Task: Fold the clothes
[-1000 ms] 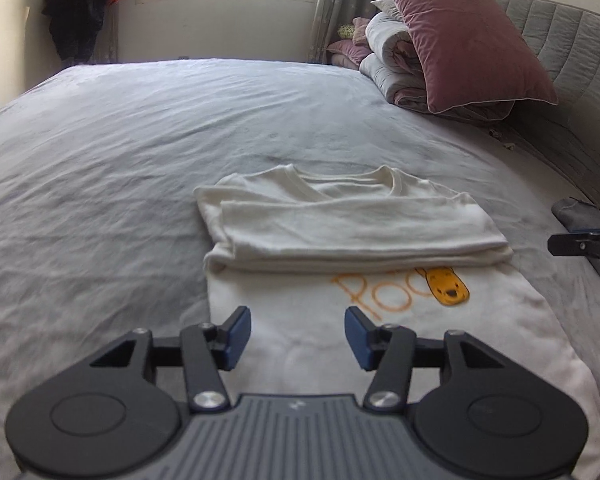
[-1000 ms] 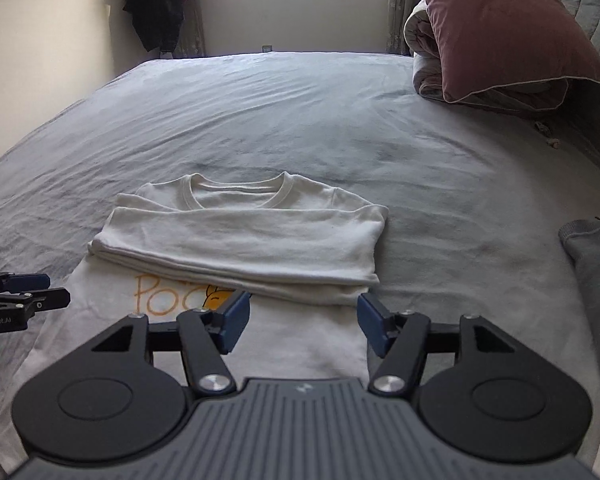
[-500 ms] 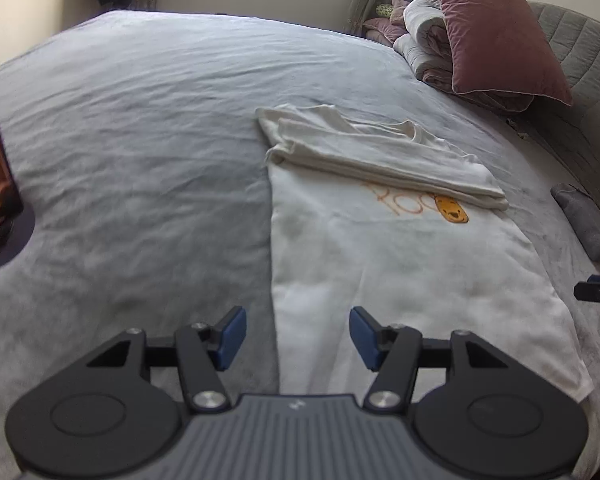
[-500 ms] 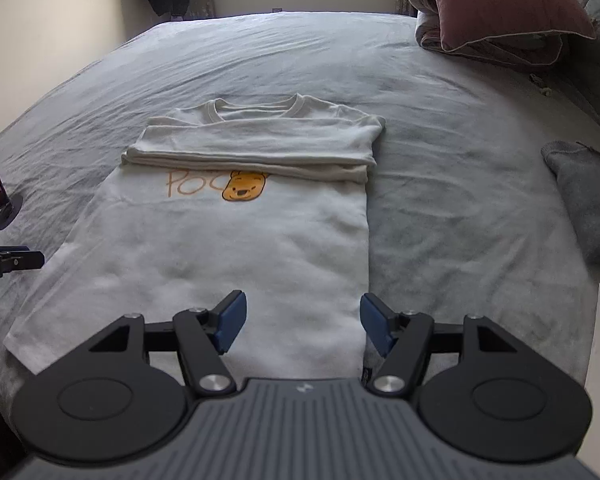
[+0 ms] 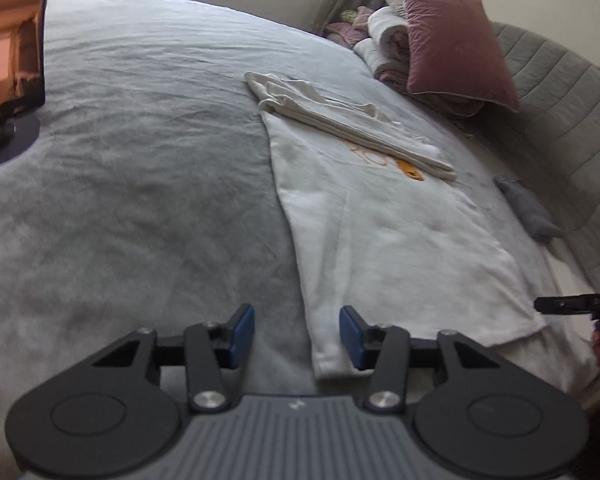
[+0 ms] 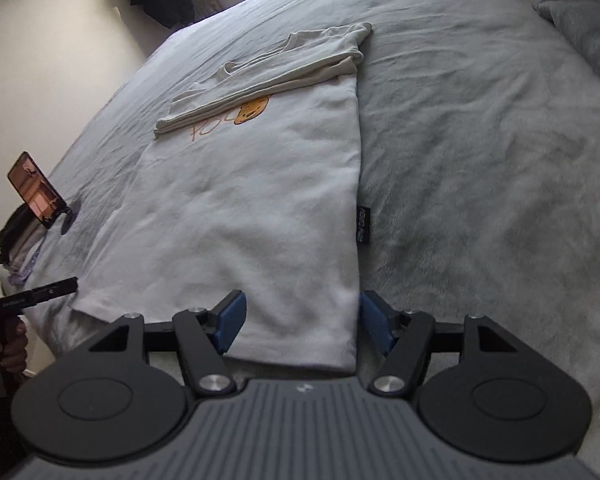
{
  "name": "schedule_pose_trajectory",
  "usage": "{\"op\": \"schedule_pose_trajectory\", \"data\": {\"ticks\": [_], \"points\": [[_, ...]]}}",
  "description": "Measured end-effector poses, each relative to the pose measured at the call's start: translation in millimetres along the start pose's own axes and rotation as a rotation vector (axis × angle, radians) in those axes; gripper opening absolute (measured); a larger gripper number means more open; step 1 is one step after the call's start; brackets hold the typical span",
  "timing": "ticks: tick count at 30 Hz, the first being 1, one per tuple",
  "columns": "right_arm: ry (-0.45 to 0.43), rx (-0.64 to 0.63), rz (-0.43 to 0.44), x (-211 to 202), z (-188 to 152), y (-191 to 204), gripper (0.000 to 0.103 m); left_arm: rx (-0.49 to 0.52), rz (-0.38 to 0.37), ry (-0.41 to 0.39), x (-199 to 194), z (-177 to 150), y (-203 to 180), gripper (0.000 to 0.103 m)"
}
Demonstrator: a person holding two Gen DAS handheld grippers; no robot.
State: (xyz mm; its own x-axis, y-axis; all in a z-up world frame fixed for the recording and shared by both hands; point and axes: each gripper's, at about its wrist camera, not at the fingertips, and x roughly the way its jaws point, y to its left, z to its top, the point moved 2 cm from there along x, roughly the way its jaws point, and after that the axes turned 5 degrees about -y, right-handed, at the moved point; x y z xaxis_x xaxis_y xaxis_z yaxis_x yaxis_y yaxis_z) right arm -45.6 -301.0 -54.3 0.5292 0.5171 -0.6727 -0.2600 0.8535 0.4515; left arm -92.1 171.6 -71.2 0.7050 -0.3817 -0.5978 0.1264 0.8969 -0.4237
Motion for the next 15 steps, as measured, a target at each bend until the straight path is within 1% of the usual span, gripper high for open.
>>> {"op": "schedule_pose_trajectory", "data": {"ticks": [1,2,4,6,7,9,12,15], "points": [[0.005,0.017,0.038,-3,-2,-4,0.067,-0.026,-0.034,0.015,0,-1,2,0.04],[0.011,0.039,0.072,-4,-3,-8,0.064,-0.053,-0.069,0.031,0,-3,4,0.038],[0.021,0.096,0.121,-4,-3,-18,0.059,-0.082,-0.125,0.059,3,-6,3,0.037],[0.029,0.156,0.164,-4,-2,-28,0.058,-0.088,-0.142,0.072,8,-6,1,0.036],[0.033,0.186,0.186,-4,-2,-33,0.058,-0.106,-0.15,0.077,10,-6,2,0.036],[0.049,0.205,0.224,-3,-1,-35,0.058,-0.149,-0.166,0.089,14,-4,5,0.034],[0.074,0.19,0.273,0,-3,-30,0.058,-0.195,-0.18,0.108,19,-4,10,0.028],[0.089,0.18,0.312,6,-6,-22,0.058,-0.21,-0.195,0.127,21,-4,11,0.021]]}}
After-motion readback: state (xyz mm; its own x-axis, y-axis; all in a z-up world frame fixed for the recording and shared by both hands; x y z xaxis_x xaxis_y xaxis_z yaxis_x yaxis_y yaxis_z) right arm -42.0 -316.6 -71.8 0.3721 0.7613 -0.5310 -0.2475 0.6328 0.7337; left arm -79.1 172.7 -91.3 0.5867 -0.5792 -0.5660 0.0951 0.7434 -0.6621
